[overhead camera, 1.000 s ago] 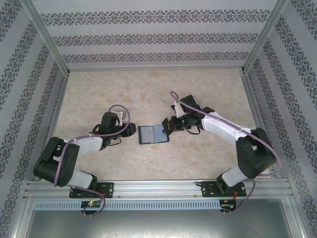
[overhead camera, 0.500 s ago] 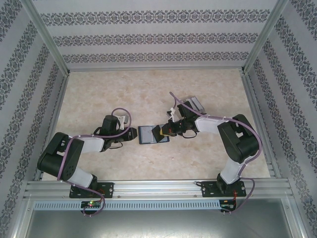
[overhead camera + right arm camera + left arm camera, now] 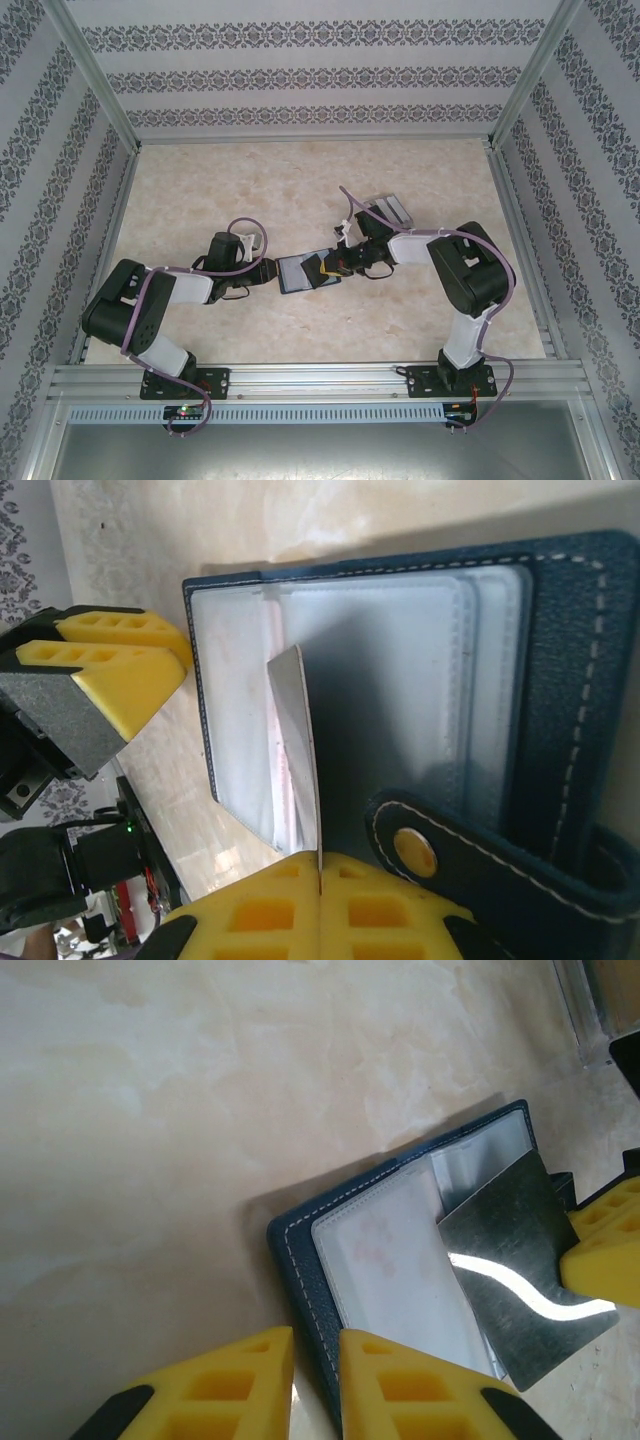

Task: Put the credit cards into the card holder

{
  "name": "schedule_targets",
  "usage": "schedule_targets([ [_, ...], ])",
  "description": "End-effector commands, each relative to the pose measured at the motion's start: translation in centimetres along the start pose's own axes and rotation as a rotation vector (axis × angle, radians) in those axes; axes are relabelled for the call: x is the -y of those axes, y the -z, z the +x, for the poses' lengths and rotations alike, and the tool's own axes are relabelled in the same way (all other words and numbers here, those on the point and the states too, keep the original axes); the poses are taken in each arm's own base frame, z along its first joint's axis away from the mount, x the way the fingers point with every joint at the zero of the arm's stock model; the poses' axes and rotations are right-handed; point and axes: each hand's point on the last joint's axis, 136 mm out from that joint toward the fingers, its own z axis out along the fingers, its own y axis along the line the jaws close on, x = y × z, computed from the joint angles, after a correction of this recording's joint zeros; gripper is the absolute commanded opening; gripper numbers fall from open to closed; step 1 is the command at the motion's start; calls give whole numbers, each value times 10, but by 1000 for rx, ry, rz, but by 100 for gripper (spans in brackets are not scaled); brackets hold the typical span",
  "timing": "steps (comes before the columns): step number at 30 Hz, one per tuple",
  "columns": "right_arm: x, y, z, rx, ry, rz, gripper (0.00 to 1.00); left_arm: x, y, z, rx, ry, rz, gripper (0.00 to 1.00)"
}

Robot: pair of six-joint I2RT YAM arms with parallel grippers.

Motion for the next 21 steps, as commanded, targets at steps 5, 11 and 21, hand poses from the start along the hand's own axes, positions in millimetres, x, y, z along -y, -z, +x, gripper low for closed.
schedule_targets([
  [5, 0, -12, -11, 8, -31, -15, 5, -1, -5, -8, 5, 12, -5, 17],
  [11, -10, -20, -14, -3, -16, -43, 5, -7, -5, -7, 0, 18, -40, 14],
  [21, -9, -28, -12, 32, -67, -20, 10, -16, -4, -6, 1, 29, -90, 12],
])
